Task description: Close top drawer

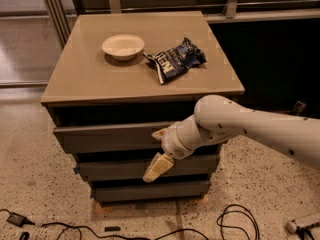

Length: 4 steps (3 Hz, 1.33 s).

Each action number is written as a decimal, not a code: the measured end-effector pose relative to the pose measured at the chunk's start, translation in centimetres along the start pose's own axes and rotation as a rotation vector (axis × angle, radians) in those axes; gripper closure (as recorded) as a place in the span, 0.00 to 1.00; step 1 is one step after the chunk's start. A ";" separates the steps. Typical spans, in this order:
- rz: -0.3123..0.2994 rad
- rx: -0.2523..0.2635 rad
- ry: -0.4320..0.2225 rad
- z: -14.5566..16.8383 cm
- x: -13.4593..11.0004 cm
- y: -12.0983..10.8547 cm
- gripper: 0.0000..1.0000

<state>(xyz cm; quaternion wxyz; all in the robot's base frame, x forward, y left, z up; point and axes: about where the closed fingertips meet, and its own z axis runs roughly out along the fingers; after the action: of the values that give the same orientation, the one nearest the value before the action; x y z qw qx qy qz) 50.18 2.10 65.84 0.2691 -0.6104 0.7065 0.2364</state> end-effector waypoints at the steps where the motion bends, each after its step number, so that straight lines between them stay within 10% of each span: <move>1: 0.000 0.000 0.000 0.0 0.0 0.0 0.00; 4: -0.028 -0.018 0.043 3.3 -1.7 -3.6 0.00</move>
Offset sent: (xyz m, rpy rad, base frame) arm 0.0000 0.0000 0.0000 0.0000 0.0000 0.0000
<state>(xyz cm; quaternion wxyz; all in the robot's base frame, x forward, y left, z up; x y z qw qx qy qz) 54.20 4.99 64.51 0.2517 -0.6274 0.7014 0.2260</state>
